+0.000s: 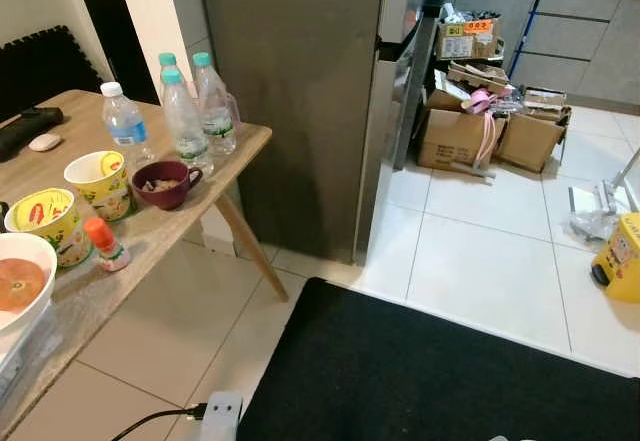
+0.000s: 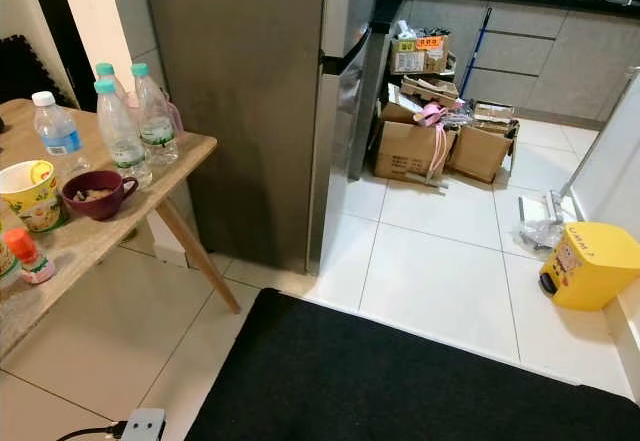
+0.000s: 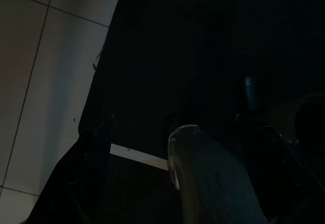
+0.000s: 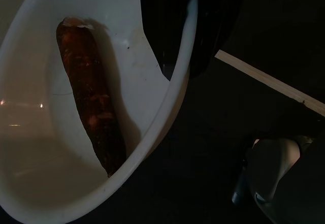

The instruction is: Restocking fridge

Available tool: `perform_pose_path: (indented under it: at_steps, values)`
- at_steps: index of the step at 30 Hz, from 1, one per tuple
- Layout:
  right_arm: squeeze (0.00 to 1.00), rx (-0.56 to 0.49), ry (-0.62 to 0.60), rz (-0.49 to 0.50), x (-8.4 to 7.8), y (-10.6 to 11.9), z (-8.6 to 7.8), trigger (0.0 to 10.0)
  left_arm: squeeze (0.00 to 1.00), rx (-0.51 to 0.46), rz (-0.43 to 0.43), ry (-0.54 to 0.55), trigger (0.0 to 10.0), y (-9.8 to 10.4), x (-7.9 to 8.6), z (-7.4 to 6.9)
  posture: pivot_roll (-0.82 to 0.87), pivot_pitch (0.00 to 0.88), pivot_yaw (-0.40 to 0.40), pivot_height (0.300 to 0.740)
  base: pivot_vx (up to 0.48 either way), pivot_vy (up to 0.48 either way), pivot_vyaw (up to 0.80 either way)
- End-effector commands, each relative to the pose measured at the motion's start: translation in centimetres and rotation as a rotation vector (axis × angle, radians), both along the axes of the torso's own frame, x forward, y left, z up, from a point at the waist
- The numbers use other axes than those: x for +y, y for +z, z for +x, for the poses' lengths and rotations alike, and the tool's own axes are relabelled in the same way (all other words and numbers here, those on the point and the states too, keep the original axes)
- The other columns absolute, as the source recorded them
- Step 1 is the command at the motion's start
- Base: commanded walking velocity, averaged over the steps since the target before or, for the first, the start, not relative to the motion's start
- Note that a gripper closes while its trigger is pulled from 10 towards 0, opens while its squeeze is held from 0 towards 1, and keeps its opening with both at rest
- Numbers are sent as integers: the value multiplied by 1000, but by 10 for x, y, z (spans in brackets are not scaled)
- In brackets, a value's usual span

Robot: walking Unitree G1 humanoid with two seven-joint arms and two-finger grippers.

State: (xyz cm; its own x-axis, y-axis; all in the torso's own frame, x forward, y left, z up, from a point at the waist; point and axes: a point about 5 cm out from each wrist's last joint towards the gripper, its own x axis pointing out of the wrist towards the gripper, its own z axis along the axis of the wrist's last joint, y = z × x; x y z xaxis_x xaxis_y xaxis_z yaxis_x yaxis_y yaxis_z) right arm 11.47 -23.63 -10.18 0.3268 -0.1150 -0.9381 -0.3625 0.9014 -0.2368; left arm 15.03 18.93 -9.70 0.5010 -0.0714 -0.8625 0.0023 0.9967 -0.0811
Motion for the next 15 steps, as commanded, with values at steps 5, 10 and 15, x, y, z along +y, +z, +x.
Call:
perform_pose_path:
  at_steps: [5,10,15]
  values:
    - [0,2,11,-5,-1,0,-1,10000,0,16,-11,4,10000,-2,-3,-4,-17,0,-30,740,0,0,0]
    - [0,3,10,-3,-1,0,-2,10000,0,18,-10,-12,10000,-2,-4,-4,-17,0,-31,740,0,0,0]
    - [0,2,12,-1,0,0,-2,10000,0,30,-16,-20,10000,-3,-4,-5,-16,0,-31,740,0,-253,0]
